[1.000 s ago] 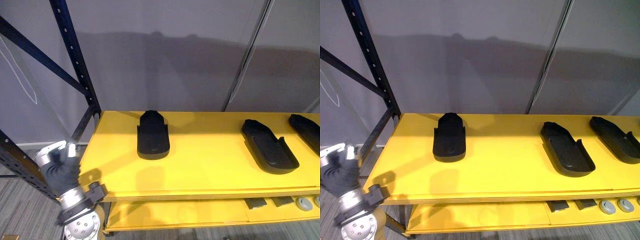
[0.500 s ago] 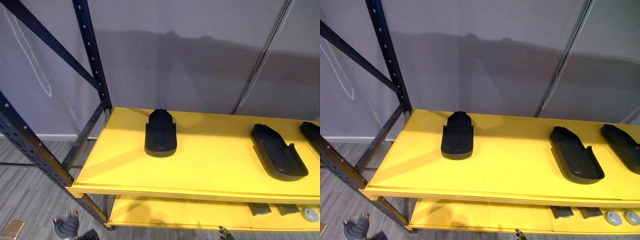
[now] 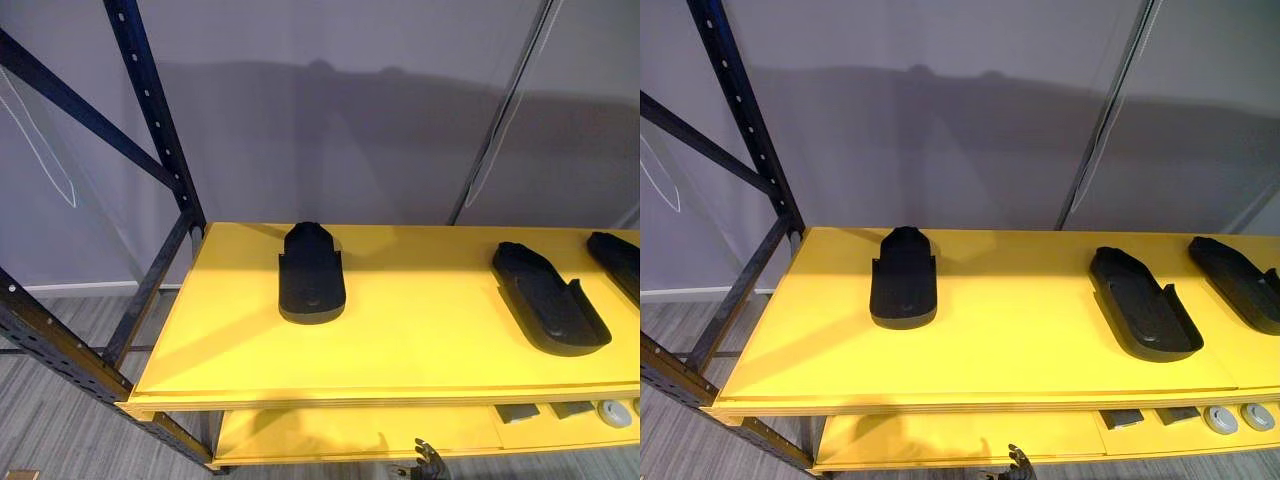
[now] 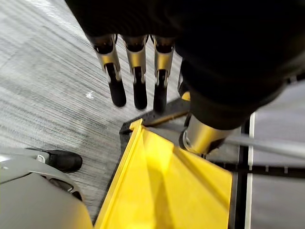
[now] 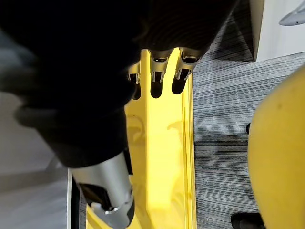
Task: Walk over and take plastic housings, then place them on the shelf
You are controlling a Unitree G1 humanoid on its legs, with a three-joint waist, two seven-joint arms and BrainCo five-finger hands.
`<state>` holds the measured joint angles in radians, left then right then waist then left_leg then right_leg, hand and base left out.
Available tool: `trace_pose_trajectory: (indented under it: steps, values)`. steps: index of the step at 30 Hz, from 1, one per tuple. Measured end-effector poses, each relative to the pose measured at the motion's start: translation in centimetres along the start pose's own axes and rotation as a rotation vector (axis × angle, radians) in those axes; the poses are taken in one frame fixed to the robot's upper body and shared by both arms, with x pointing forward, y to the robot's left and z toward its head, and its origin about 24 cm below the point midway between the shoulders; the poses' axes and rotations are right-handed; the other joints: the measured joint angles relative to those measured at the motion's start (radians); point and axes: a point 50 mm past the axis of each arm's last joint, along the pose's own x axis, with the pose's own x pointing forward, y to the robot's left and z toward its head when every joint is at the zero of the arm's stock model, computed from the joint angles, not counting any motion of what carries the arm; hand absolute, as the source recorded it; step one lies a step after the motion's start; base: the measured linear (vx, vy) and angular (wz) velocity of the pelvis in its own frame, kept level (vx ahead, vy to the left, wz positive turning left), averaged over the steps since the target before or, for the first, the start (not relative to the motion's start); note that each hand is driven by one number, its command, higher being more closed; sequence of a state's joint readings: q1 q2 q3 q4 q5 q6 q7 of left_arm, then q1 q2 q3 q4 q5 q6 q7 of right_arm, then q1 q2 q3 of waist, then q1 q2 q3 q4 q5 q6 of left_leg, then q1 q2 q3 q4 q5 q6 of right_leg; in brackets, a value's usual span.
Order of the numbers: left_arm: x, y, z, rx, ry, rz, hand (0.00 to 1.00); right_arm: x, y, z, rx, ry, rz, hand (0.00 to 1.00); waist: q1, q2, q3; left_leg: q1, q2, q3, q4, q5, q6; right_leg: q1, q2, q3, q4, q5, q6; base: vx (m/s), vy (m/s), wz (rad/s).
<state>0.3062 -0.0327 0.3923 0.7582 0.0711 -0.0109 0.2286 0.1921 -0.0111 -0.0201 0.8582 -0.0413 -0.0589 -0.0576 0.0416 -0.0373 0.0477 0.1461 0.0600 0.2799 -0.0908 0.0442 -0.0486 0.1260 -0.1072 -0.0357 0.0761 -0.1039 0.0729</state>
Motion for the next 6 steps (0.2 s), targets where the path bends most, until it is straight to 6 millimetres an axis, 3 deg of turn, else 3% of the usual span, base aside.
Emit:
trace_pose_trajectory:
  steps: [6]
  values:
    - [0.10,-0.56,0.41,0.056,-0.023,-0.053,0.00,0.21,-0.43,0.09,0.007,0.007,-0.014,0.00,0.000,0.011,0.007,0.001,0.000,0.001,0.000,-0.002,-0.002,0.006,0.001,0.000,-0.012,0.000,0.000,0.00,0.000,0.00]
